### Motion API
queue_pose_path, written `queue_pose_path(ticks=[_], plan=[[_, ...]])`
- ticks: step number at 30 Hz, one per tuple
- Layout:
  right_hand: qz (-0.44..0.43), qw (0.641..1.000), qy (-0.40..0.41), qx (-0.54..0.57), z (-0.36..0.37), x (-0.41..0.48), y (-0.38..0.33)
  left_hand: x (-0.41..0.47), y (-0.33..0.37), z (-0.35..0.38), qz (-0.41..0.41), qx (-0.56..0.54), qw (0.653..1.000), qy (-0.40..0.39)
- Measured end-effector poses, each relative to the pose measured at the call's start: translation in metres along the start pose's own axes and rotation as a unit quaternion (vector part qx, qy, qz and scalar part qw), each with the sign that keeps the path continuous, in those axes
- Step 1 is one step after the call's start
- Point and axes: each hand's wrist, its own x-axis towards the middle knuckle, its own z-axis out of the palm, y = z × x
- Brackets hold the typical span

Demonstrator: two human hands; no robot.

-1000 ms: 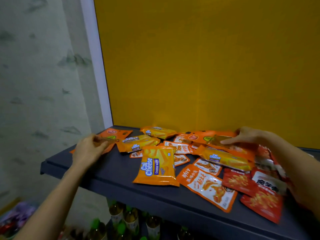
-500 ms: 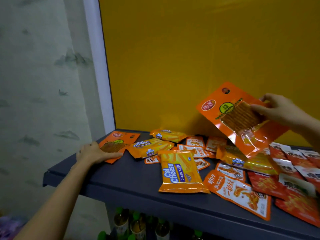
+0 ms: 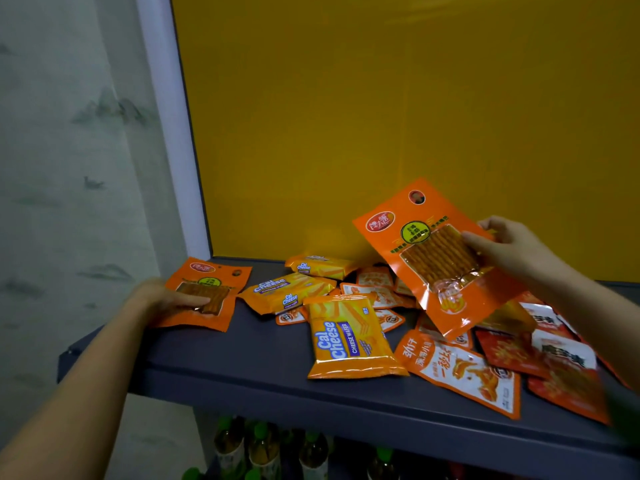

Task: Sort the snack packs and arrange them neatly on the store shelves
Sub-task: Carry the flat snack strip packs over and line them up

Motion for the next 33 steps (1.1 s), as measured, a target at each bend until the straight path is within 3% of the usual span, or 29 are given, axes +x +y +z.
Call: queue_pose_path(ticks=[6, 11, 14, 23, 33], plan=[[0.029, 0.997, -0.004, 0.072, -0.003, -0.007, 0.003, -0.001, -0.012, -0.011, -0.020, -0.131, 0.991, 0.029], [0.061, 0.993, 0.018, 0.102, -0.024, -0.016, 0.006, -0.024, 0.011, -0.032, 0.091, -0.263, 0.954, 0.109], [0.086, 0.988, 0.031, 0.126, -0.047, -0.029, 0.011, -0.049, 0.045, -0.033, 0.173, -0.315, 0.927, 0.111], [0.144, 0.968, 0.133, 0.156, -0.165, -0.090, 0.045, -0.151, 0.185, 0.060, 0.264, -0.403, 0.866, -0.130], [0.223, 0.931, 0.268, 0.108, -0.351, -0.208, 0.108, -0.342, 0.304, 0.232, 0.301, -0.378, 0.803, -0.348]])
